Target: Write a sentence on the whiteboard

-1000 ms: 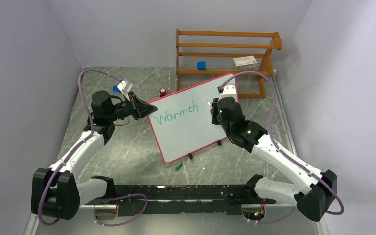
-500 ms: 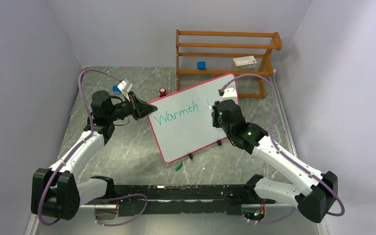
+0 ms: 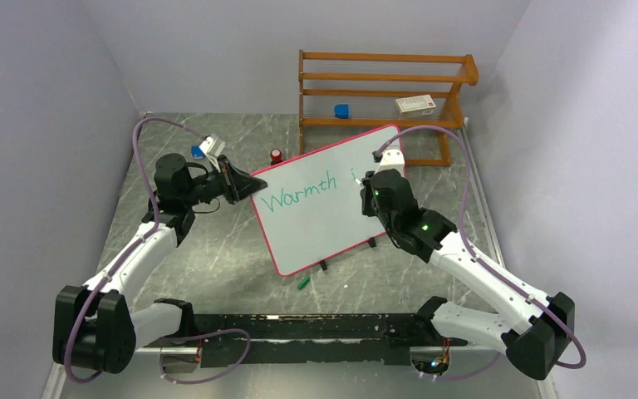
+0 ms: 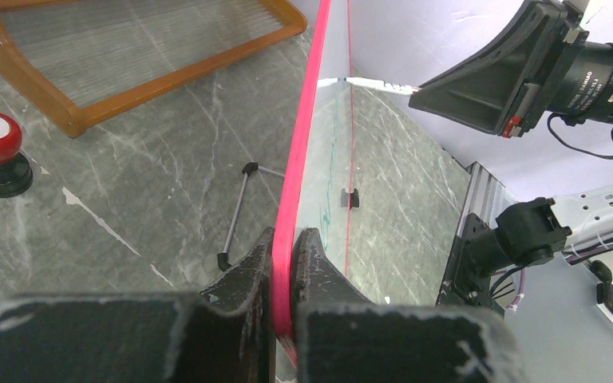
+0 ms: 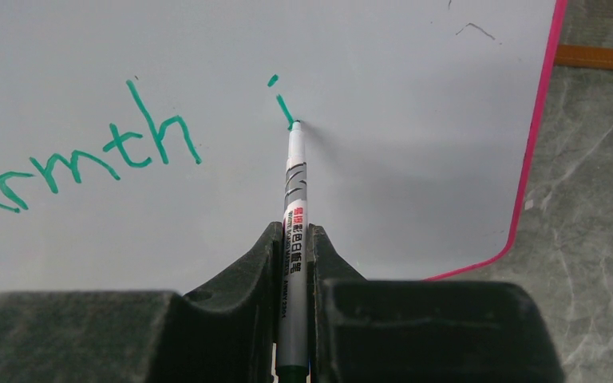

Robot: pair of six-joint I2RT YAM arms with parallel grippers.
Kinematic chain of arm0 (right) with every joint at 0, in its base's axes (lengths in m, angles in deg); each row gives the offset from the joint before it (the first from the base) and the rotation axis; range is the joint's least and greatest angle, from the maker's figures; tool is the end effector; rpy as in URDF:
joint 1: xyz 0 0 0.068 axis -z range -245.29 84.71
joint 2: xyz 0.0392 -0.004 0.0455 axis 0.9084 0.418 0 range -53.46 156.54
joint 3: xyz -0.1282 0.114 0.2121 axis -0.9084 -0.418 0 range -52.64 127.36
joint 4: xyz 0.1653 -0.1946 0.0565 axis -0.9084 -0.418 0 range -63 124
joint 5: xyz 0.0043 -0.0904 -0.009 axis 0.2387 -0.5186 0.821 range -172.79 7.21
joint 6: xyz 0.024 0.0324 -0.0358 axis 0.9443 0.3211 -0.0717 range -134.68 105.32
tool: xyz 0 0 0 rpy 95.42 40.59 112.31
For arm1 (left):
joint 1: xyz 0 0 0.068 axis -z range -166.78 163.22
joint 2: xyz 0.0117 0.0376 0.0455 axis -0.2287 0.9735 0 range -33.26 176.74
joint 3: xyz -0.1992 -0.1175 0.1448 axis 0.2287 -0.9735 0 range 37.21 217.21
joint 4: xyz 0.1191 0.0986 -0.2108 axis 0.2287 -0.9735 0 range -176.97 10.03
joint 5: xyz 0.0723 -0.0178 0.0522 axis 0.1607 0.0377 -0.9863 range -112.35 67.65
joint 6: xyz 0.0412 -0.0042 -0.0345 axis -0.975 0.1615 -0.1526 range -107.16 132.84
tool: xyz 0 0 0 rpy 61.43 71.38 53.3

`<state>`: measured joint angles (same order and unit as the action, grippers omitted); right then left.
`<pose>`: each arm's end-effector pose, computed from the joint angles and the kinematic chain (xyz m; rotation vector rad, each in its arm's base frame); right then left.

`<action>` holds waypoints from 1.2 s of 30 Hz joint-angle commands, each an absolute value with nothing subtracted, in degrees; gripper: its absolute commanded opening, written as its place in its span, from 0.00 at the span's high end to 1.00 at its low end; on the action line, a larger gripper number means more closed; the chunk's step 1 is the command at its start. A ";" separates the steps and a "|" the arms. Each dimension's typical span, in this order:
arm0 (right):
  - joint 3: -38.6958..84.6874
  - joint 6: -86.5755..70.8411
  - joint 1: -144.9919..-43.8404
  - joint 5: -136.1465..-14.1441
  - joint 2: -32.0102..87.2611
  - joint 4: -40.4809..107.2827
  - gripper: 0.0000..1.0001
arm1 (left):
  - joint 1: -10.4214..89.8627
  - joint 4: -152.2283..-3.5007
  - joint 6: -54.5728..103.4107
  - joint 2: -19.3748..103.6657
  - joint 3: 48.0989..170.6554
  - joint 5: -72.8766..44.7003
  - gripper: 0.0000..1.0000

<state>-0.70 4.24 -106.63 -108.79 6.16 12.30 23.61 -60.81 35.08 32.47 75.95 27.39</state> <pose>0.1829 0.1401 0.3160 -0.1248 2.0286 0.1889 0.2441 -0.0724 0.2834 0.4977 1.7266 -1.1491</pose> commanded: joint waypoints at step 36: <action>2.78 1.66 -104.49 -108.77 8.68 16.46 1.00 | 24.59 -69.06 22.88 34.95 74.03 21.78 0.95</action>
<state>1.10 1.98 -105.19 -109.29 8.15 14.88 23.61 -60.81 35.08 32.50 75.95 27.36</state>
